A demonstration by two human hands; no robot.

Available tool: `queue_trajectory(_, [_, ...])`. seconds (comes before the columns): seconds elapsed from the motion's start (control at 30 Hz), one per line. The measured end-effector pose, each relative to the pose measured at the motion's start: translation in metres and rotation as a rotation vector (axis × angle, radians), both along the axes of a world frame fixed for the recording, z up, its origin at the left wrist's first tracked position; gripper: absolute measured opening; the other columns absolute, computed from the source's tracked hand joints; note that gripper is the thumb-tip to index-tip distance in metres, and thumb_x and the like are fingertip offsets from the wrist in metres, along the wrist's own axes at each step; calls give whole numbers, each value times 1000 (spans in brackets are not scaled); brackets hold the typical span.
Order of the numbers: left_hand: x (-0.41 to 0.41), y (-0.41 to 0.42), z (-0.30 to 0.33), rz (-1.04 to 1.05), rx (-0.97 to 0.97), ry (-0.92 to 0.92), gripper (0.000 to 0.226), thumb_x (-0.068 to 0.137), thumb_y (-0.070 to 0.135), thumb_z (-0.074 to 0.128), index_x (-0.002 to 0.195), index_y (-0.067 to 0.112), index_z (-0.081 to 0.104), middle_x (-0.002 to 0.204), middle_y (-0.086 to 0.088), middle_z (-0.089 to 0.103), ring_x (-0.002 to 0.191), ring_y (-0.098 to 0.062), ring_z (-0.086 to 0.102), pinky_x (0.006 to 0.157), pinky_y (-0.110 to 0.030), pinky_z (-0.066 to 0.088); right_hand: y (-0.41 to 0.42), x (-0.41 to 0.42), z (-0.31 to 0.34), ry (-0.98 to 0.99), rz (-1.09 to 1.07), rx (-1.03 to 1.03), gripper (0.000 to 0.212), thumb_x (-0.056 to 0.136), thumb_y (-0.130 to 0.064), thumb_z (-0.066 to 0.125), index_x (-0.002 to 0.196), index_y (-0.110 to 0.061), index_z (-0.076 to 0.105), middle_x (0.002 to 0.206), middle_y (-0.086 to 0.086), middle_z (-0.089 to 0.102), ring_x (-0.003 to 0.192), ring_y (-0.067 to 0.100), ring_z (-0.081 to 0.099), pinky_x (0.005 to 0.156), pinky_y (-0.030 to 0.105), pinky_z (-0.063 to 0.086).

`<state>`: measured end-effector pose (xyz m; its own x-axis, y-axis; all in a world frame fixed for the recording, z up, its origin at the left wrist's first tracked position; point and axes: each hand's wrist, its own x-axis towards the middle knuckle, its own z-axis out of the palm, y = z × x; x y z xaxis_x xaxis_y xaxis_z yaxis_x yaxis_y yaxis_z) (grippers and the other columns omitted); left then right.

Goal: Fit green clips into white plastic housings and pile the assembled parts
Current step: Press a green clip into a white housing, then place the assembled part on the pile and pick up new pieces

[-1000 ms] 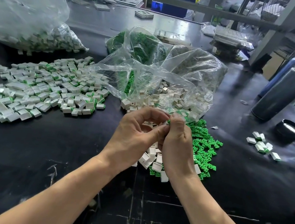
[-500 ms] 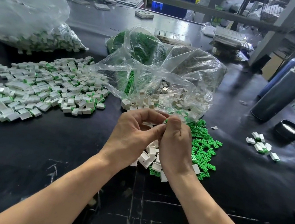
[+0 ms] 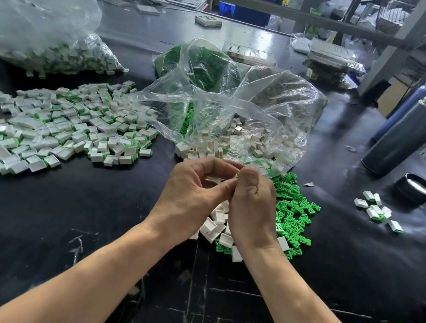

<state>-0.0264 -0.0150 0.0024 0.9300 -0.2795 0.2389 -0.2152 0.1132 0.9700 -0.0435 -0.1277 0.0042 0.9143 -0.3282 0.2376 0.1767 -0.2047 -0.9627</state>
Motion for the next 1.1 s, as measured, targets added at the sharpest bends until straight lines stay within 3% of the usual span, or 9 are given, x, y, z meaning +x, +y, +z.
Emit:
queue_trajectory(0.1, [0, 0, 1, 3, 0, -1, 7, 88, 13, 78, 94, 10, 78, 111, 2, 77, 102, -20, 75, 90, -40, 60, 0, 1, -2, 13, -22, -24, 48, 96, -38, 32, 76, -46, 75, 88, -16, 77, 87, 1, 72, 76, 23, 59])
queue_trajectory(0.2, [1, -1, 3, 11, 7, -18, 5, 88, 13, 79, 92, 13, 78, 110, 4, 77, 101, -17, 74, 87, -35, 61, -2, 2, -6, 26, 3, 5, 49, 100, -47, 31, 91, -34, 77, 91, -4, 78, 93, 12, 74, 85, 41, 60])
queue_trajectory(0.3, [3, 3, 5, 20, 3, -6, 6, 86, 13, 80, 93, 14, 78, 106, 2, 78, 100, -18, 74, 87, -36, 60, -6, 2, -5, 16, 10, -7, 53, 101, -59, 29, 82, -41, 75, 65, -15, 68, 65, 2, 64, 63, 29, 51])
queue_trajectory(0.37, [5, 6, 4, 62, 28, 12, 10, 85, 18, 82, 94, 17, 78, 98, 0, 78, 96, -17, 74, 87, -36, 57, -12, 1, -5, -15, -18, -39, 57, 103, -59, 32, 71, -30, 69, 55, -12, 55, 53, 5, 49, 57, 31, 38])
queue_trajectory(0.5, [9, 11, 4, 91, 28, 31, 12, 86, 13, 80, 97, 13, 76, 91, -2, 78, 81, -9, 72, 71, -17, 53, -26, -2, -1, -129, 21, -76, 32, 102, -47, 54, 84, -24, 67, 69, -9, 65, 60, 5, 56, 60, 28, 42])
queue_trajectory(0.67, [10, 12, 5, 104, 48, 38, 12, 86, 7, 79, 98, 7, 76, 90, -3, 79, 82, -9, 74, 72, -15, 54, -29, -2, -1, -114, 74, -168, 3, 99, -28, 70, 96, -29, 71, 85, -9, 74, 79, 10, 70, 74, 35, 57])
queue_trajectory(0.93, [10, 15, 4, 86, 87, 50, 11, 87, 9, 79, 97, 11, 75, 88, -2, 78, 79, -7, 71, 67, -15, 52, -29, 1, -5, -27, 70, -219, 9, 98, -25, 71, 89, -29, 69, 82, -8, 73, 73, 9, 68, 66, 26, 57])
queue_trajectory(1.1, [23, 36, 2, 210, 451, -11, 8, 89, 22, 79, 90, 28, 75, 84, 11, 76, 78, -2, 71, 66, -15, 53, -34, 1, -8, 35, 0, -215, 10, 99, -30, 69, 89, -30, 70, 81, -11, 74, 72, 8, 69, 66, 25, 57])
